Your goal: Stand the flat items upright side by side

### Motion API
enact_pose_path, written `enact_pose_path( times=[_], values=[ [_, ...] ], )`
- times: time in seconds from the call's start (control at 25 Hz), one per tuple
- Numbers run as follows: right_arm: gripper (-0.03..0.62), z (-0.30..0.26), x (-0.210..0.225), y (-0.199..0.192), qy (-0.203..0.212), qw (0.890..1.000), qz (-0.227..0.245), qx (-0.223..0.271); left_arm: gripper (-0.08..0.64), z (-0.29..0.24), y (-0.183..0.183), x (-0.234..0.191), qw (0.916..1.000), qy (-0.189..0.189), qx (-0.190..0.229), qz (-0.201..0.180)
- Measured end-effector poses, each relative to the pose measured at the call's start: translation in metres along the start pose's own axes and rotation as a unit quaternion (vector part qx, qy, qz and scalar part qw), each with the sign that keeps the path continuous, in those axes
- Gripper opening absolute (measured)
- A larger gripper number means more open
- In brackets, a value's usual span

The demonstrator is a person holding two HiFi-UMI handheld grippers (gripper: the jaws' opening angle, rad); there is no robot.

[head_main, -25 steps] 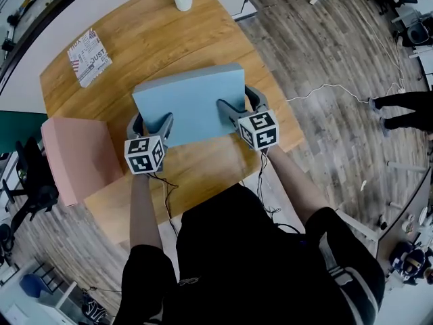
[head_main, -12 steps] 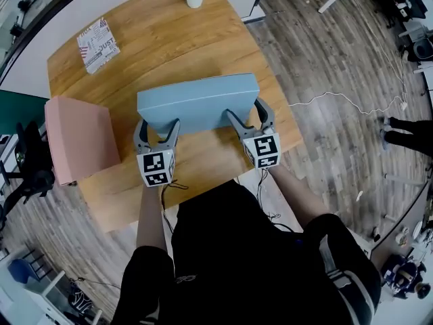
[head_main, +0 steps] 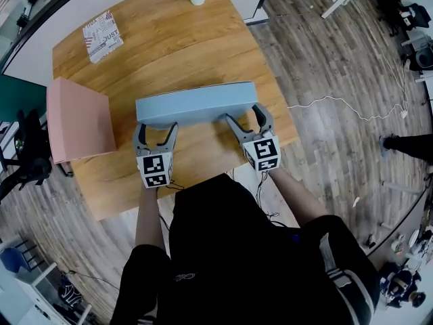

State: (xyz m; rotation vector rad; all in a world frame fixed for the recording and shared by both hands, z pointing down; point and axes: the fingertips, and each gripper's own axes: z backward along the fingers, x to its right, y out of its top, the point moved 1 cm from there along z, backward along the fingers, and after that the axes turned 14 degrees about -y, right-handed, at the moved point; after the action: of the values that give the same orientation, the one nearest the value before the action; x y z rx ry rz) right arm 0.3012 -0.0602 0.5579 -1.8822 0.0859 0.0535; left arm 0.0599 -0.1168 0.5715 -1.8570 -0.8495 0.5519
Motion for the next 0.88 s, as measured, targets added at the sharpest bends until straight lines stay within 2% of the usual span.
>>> enact_pose_path(
  times=[0.2,0.4,0.6,0.76,0.88],
  values=[
    [0.351,0.009,-0.002,-0.006,0.025,1.000,0.009,-0.011,0.420,0.009,-0.003,0.005,0.9999,0.013,-0.006,-0.006],
    [0.352,0.014,-0.001,-0.008,0.045,0.999,0.012,-0.013,0.421,0.014,-0.003,0.006,0.9997,0.026,-0.002,0.000],
    [0.380,0.020,0.004,-0.014,0.069,0.997,0.021,-0.025,0.422,0.023,-0.008,0.004,0.9990,0.040,-0.003,0.017],
    [0.383,0.043,0.021,-0.009,0.087,0.994,0.061,-0.027,0.422,0.036,-0.019,0.003,0.9985,0.040,-0.010,0.036],
    [0.383,0.059,0.030,0.019,0.113,0.988,0.104,-0.014,0.420,0.048,-0.027,0.001,0.9978,0.040,-0.011,0.051]
  ],
)
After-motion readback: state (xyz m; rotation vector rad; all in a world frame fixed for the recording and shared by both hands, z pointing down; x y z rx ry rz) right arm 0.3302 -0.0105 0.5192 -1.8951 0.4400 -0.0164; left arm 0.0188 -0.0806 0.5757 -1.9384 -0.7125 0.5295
